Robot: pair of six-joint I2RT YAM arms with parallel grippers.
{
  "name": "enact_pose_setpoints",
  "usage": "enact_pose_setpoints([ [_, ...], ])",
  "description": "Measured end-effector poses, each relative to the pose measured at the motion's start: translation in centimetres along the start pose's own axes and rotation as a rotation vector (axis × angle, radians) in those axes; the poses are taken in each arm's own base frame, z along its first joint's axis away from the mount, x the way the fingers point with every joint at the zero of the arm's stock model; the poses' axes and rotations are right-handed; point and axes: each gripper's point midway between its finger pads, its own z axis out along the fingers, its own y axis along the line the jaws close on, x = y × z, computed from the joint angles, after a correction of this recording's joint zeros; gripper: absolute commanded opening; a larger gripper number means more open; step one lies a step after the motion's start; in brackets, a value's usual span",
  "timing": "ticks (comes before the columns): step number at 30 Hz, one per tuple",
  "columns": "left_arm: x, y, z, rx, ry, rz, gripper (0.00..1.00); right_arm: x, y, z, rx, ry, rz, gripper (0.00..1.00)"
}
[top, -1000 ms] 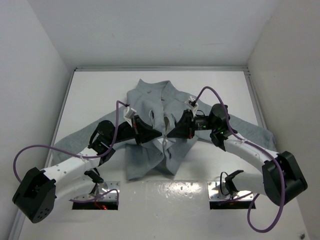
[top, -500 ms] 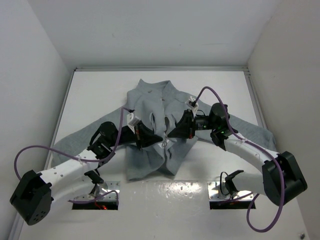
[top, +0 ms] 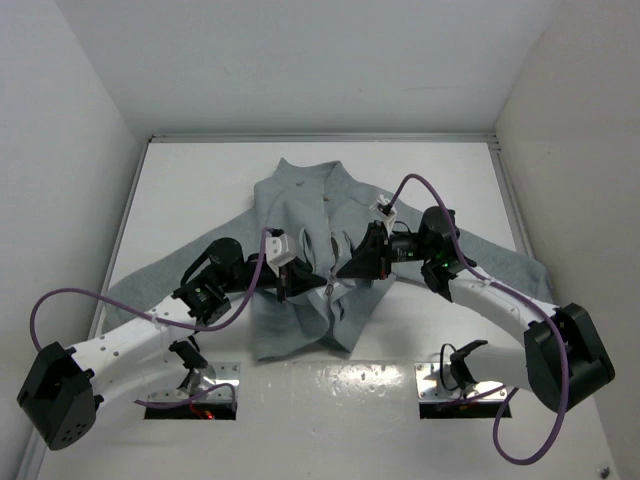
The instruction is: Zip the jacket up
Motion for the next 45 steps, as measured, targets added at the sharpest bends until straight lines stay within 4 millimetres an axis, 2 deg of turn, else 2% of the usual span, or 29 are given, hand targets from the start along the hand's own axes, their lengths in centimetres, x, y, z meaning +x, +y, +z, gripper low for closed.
enact_pose_setpoints([
  [7, 0.4, 0.1, 0.0, -0.004, 0.031, 0.033, 0.00, 0.4, 0.4, -0.2, 0.003, -0.003, 0.002, 0.00],
  [8, 0.5, 0.1, 0.0, -0.003, 0.034, 0.039, 0.07, 0.6, 0.5, -0.3, 0.006, -0.004, 0.005, 0.00],
  [9, 0.5, 0.0, 0.0, -0.001, 0.037, 0.042, 0.26, 0.7, 0.6, -0.3, 0.008, -0.005, 0.007, 0.00],
  [11, 0.7, -0.1, -0.1, 0.002, 0.046, 0.060, 0.44, 1.0, 0.7, -0.4, 0.013, -0.008, 0.013, 0.00],
  [12, 1.0, -0.2, -0.3, 0.002, 0.059, 0.059, 0.58, 1.0, 0.9, -0.5, 0.013, -0.011, 0.013, 0.00],
  [13, 1.3, -0.2, -0.4, 0.000, 0.070, 0.064, 0.61, 1.0, 1.0, -0.5, 0.013, -0.014, 0.012, 0.00],
  [15, 1.7, -0.3, -0.9, -0.009, 0.093, 0.069, 0.61, 0.8, 1.4, -0.6, 0.013, -0.025, -0.001, 0.00],
  [18, 1.2, -0.3, -1.9, -0.035, 0.093, 0.133, 0.61, 0.6, 1.6, -0.7, 0.015, -0.038, -0.013, 0.00],
  [20, 0.8, 0.1, -2.4, -0.065, 0.088, 0.184, 0.55, 0.7, 1.6, -0.8, 0.022, -0.043, -0.008, 0.00],
  [22, -0.3, 0.1, -3.2, -0.100, 0.062, 0.254, 0.41, 0.9, 1.5, -0.8, 0.029, -0.046, 0.001, 0.00],
  [23, -0.8, 0.1, -3.4, -0.109, 0.050, 0.285, 0.39, 1.0, 1.5, -0.8, 0.031, -0.047, 0.006, 0.00],
  [26, -2.0, -0.6, -3.8, -0.120, 0.025, 0.420, 0.40, 0.9, 1.3, -0.8, 0.044, -0.055, 0.017, 0.00],
  [30, -2.5, -1.7, -3.7, -0.109, 0.014, 0.598, 0.50, 1.0, 1.3, -0.7, 0.047, -0.056, 0.035, 0.00],
  [31, -2.2, -1.9, -3.6, -0.105, 0.019, 0.653, 0.54, 1.0, 1.3, -0.7, 0.048, -0.057, 0.038, 0.00],
  [35, -0.5, -2.7, -3.1, -0.080, 0.056, 0.816, 0.58, 1.0, 1.3, -0.6, 0.053, -0.061, 0.050, 0.00],
  [39, 1.8, -3.4, -2.5, -0.073, 0.092, 0.975, 0.56, 0.9, 1.3, -0.6, 0.056, -0.063, 0.064, 0.00],
  [45, 5.0, -3.2, -2.3, -0.096, 0.152, 1.165, 0.52, 0.9, 1.4, -0.6, 0.056, -0.065, 0.081, 0.00],
])
